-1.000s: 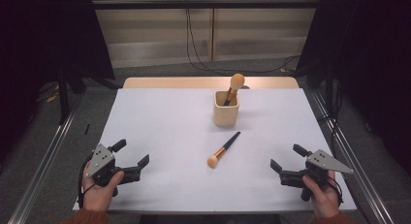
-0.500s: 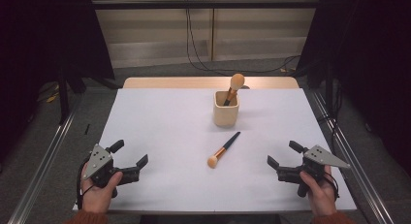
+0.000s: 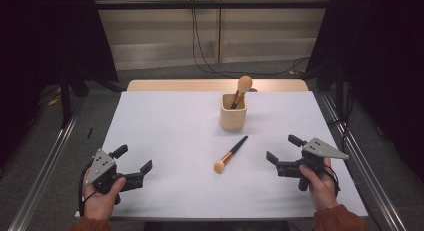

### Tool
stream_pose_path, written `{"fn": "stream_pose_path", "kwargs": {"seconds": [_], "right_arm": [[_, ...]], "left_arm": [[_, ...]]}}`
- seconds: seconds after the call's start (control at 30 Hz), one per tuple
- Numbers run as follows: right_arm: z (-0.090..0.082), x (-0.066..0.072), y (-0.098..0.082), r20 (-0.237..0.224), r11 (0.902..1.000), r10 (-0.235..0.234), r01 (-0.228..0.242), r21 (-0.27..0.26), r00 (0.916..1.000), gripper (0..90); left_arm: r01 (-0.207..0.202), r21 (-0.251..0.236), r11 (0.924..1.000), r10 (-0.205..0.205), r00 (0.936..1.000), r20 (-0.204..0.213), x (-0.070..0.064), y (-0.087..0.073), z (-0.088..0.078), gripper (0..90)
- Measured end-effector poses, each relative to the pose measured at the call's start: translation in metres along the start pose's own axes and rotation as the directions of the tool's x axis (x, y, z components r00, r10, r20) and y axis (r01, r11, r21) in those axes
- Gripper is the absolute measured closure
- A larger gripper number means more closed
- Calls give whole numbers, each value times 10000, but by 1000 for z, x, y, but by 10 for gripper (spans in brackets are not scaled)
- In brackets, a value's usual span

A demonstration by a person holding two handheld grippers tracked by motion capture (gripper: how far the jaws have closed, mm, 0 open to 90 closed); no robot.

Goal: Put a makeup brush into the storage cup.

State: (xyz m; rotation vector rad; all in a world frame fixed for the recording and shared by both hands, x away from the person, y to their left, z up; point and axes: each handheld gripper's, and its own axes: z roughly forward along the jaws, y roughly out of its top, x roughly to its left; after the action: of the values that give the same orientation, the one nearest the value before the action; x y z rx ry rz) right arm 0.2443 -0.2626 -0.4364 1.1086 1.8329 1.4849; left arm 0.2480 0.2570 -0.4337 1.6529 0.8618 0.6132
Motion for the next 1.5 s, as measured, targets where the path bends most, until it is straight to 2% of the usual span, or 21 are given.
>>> {"fn": "stream_pose_path", "kwargs": {"seconds": [0.2, 0.37, 0.6, 0.77, 0.87, 0.97, 1.07, 1.27, 1.3, 1.33, 1.43, 1.5], "right_arm": [[14, 1, 9, -86, 9999, 55, -56, -115, 9999, 12], [28, 3, 17, -172, 9999, -141, 140, -32, 9998, 13], [46, -5, 30, -65, 10000, -81, 81, 6, 9999, 8], [59, -8, 34, -52, 9997, -168, 168, 157, 9998, 8], [68, -10, 38, -207, 9986, -386, 393, 358, 9990, 6], [73, -10, 41, -241, 9988, -313, 322, 372, 9992, 6], [79, -10, 39, -440, 9961, -433, 466, 749, 9981, 4], [86, -12, 36, -673, 9834, -437, 548, 1727, 9968, 7], [88, -13, 37, -931, 9771, -354, 540, 2060, 9950, 5], [89, -13, 37, -1041, 9744, -362, 583, 2170, 9939, 6], [93, -14, 39, -1016, 9589, -650, 903, 2691, 9927, 6], [97, -16, 42, -1412, 9395, -496, 942, 3294, 9887, 13]], "left_arm": [[17, -48, 10000, -17, 10000, -55, -1, 1, -2, 31], [-26, -48, 10000, 26, 10000, -42, 0, 1, -2, 31], [-126, 3, 9999, 126, 9999, -71, 1, 1, -1, 31], [-78, -15, 10000, 78, 10000, -30, 0, 2, 0, 32], [-107, 6, 9999, 107, 9999, -17, 0, 2, 1, 32], [-116, 5, 9999, 116, 9999, -21, 0, 2, 1, 32], [-113, 10, 9999, 113, 9999, 2, 1, 1, 1, 32], [-71, 31, 10000, 71, 10000, 51, 0, 1, 2, 32], [-86, 28, 10000, 86, 9999, 63, 0, 1, 2, 32], [-91, 52, 9999, 91, 9999, 62, 0, 1, 2, 32], [-77, 57, 10000, 76, 9999, 139, 0, 1, 4, 32], [-113, 61, 9999, 111, 9998, 164, -1, 2, 4, 32]]}}
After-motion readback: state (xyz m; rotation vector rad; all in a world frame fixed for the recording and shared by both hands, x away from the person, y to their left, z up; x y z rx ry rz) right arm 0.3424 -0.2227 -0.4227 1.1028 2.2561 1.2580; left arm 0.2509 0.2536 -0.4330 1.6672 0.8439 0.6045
